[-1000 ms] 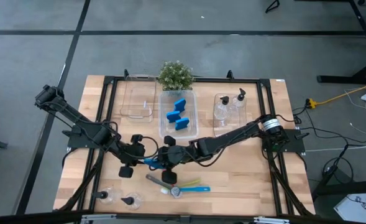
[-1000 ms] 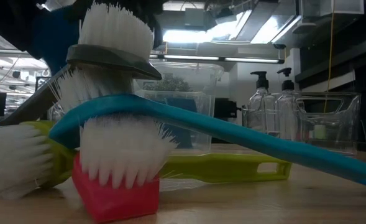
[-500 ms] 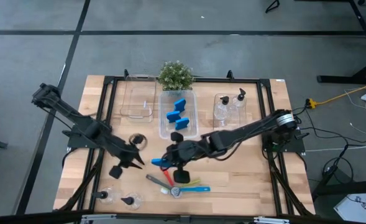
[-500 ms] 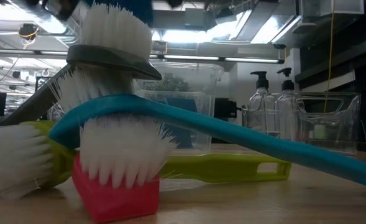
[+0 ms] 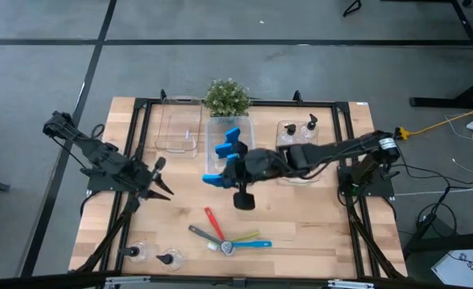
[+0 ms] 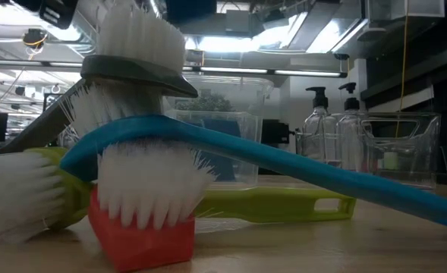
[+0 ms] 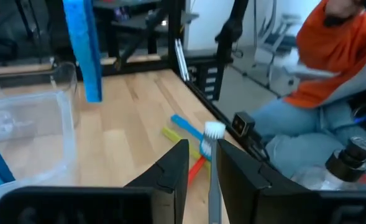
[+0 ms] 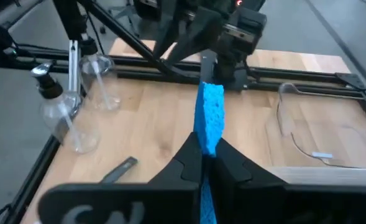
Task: Pick & Place Kitchen Sink Supplies
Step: Put the blue sponge into the middle transparent bin
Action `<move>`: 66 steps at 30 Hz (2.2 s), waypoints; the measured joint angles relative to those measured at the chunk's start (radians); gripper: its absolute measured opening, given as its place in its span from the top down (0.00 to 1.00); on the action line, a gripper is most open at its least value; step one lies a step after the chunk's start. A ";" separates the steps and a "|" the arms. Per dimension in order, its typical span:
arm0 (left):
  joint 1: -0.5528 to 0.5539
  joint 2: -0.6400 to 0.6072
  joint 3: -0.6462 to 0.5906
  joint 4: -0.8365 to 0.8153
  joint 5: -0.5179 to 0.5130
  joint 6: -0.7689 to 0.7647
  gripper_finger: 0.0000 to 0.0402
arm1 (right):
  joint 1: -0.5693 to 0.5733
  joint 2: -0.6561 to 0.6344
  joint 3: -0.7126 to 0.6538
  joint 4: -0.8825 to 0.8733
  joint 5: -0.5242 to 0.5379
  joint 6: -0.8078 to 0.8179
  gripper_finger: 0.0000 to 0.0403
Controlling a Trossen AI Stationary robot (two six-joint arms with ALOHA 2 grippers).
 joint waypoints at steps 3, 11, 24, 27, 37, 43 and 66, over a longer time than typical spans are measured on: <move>-0.002 -0.074 -0.035 -0.004 0.000 0.001 0.81 | -0.007 0.000 0.000 0.027 -0.044 -0.001 0.97; -0.002 -0.163 -0.139 0.152 0.005 -0.001 0.81 | 0.039 0.036 0.000 0.114 -0.043 0.042 0.97; -0.002 -0.119 -0.164 0.355 -0.012 -0.023 0.80 | 0.065 0.251 -0.001 0.287 -0.009 0.110 0.97; -0.002 -0.047 -0.159 0.306 -0.065 -0.034 0.80 | 0.065 0.268 -0.001 0.321 -0.008 0.126 0.97; -0.002 0.181 -0.065 0.237 -0.133 -0.076 0.80 | 0.072 0.270 -0.001 0.320 0.162 0.094 0.97; -0.002 0.199 -0.063 0.240 -0.178 -0.112 0.80 | 0.074 0.267 -0.002 0.361 0.180 0.084 0.97; -0.001 0.071 -0.065 0.198 -0.277 -0.054 0.65 | 0.078 0.230 0.000 0.422 0.262 0.029 0.97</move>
